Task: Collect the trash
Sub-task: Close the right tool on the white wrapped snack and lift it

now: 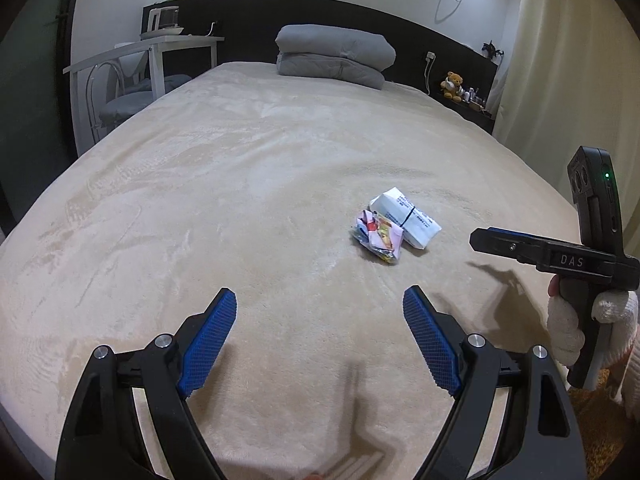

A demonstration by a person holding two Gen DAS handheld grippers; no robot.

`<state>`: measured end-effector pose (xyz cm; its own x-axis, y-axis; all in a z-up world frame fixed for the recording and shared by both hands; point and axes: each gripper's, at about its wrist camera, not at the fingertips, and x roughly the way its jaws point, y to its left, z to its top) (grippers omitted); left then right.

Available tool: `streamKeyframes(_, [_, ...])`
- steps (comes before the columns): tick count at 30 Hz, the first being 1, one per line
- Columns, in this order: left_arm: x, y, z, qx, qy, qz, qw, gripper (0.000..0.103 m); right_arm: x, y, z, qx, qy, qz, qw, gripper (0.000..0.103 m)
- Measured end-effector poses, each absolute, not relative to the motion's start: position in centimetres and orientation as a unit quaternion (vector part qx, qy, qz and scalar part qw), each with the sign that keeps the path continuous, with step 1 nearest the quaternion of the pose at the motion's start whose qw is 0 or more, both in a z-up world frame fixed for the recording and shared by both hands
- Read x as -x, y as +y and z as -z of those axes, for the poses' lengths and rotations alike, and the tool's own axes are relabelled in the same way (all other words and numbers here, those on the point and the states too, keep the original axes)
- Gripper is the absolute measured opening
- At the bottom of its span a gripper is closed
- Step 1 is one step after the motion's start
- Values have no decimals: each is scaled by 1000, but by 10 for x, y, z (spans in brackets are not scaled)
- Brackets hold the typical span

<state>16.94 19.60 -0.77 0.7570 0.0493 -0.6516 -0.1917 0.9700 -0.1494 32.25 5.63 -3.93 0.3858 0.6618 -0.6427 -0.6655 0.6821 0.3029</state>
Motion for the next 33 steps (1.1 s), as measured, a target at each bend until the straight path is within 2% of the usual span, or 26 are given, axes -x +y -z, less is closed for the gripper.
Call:
streamKeyframes(12, [-195, 198, 24, 93, 366, -62, 924, 84, -383, 111, 67, -43, 464, -375, 801, 82])
streamKeyframes(14, [-196, 199, 23, 95, 366, -61, 924, 84, -392, 115, 74, -49, 486, -366, 792, 77])
streamKeyframes(16, [-196, 196, 21, 92, 362, -61, 925, 84, -398, 115, 74, -68, 489, -373, 785, 66])
streamKeyframes(21, [-198, 197, 24, 97, 367, -63, 923, 84, -404, 111, 74, -89, 501, -377, 774, 54])
streamKeyframes(33, [-212, 187, 26, 79, 363, -54, 927, 84, -388, 91, 54, -84, 475, -400, 780, 37])
